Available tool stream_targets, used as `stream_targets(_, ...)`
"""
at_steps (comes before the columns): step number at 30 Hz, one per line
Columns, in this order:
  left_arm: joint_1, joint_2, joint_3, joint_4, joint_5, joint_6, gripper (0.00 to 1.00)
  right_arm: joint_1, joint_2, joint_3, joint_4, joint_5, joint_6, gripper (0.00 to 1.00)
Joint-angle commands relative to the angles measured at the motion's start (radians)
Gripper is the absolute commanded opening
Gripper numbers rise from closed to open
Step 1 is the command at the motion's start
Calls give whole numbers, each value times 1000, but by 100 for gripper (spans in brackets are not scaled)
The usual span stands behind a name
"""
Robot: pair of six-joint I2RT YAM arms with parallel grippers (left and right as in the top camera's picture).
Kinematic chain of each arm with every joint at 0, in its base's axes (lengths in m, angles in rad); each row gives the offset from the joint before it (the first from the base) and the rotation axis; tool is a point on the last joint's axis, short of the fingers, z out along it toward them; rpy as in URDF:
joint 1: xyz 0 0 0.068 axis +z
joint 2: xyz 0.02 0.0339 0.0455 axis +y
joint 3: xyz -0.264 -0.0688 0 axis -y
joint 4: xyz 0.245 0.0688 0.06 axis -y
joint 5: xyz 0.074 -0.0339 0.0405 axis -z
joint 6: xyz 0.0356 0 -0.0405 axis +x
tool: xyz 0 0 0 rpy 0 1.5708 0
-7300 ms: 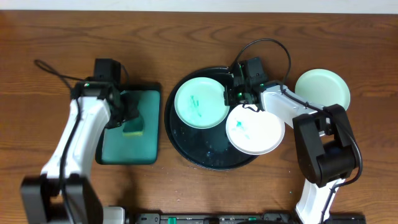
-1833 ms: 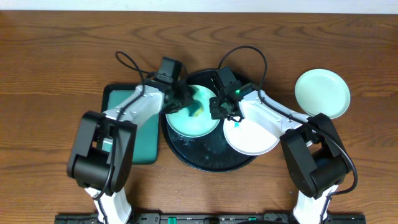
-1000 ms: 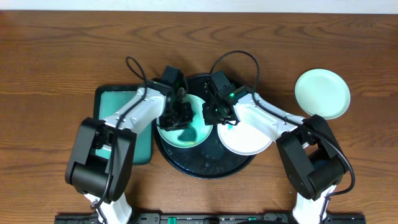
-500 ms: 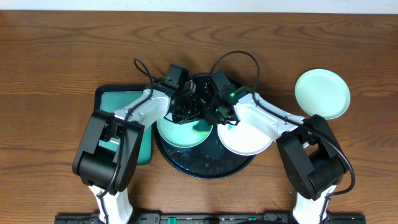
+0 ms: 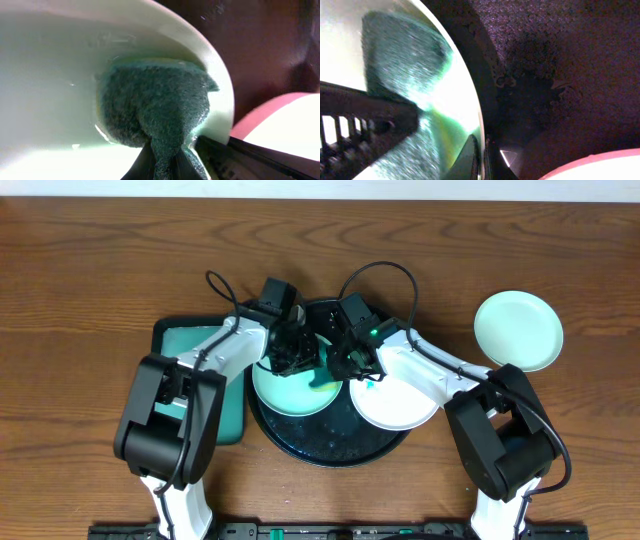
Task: Clean dirty plates on tray and stack at the side
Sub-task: 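Scrub the mint-green plate with the sponge while the right gripper holds it, then return the sponge to the water tray with the left gripper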
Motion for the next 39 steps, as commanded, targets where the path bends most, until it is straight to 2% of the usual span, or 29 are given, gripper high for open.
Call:
stream_targets(1, 93, 80, -32, -27, -430, 23, 7, 21, 66, -61, -42, -6, -19, 2)
stream_targets(9, 108, -11, 3, -111, -433, 35, 7, 21, 66, -61, -42, -6, -18, 2)
stream_targets(19, 107, -335, 8, -296, -435, 49, 7, 21, 66, -61, -41, -6, -19, 1)
stream_targets(22, 129, -420, 8, -374, -591, 62, 7, 21, 66, -61, -45, -6, -19, 2)
stream_targets(25, 179, -424, 7, -414, -650, 105, 8, 21, 66, -61, -45, -6, -20, 2)
stream_targets(31, 319, -347, 5, -433, -650, 133, 8, 21, 66, -61, -45, -6, -20, 2)
stream_targets(39, 359, -167, 5, -382, -645, 155, 9, 21, 66, -61, -45, -6, -20, 2)
